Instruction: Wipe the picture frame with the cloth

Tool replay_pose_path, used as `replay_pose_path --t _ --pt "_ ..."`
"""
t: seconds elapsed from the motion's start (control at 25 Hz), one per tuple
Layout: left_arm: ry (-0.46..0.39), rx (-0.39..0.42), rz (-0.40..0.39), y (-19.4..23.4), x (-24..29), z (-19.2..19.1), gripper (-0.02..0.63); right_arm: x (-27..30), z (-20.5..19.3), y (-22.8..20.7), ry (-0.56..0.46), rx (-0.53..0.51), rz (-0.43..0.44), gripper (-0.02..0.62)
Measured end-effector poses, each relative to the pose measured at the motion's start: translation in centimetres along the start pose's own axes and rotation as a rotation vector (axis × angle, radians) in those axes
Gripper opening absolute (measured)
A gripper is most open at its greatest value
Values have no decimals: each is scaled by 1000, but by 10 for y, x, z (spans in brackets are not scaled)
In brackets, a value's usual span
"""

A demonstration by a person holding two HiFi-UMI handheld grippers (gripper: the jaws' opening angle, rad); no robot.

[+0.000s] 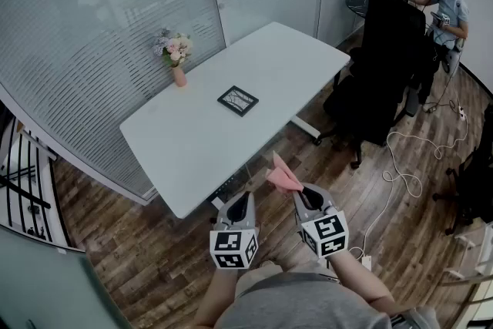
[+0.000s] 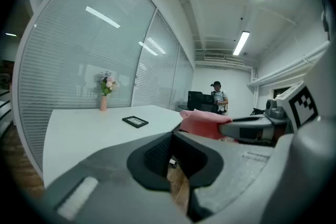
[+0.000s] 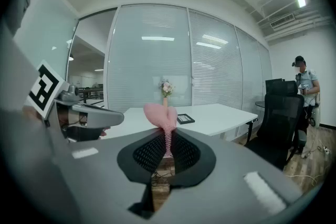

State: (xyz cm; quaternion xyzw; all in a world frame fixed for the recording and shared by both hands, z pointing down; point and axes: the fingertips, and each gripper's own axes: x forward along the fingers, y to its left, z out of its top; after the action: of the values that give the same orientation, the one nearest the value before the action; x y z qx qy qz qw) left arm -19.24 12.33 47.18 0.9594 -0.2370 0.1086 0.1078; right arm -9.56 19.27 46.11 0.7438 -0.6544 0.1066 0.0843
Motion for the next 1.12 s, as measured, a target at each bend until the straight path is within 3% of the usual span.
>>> replay_pose_path --t 0.68,1.12 --pt "-16 4 -23 22 -29 -3 3 0 4 38 -33 -5 -11 14" --pt "6 -29 -17 38 -22 -6 3 13 14 36 -61 82 12 15"
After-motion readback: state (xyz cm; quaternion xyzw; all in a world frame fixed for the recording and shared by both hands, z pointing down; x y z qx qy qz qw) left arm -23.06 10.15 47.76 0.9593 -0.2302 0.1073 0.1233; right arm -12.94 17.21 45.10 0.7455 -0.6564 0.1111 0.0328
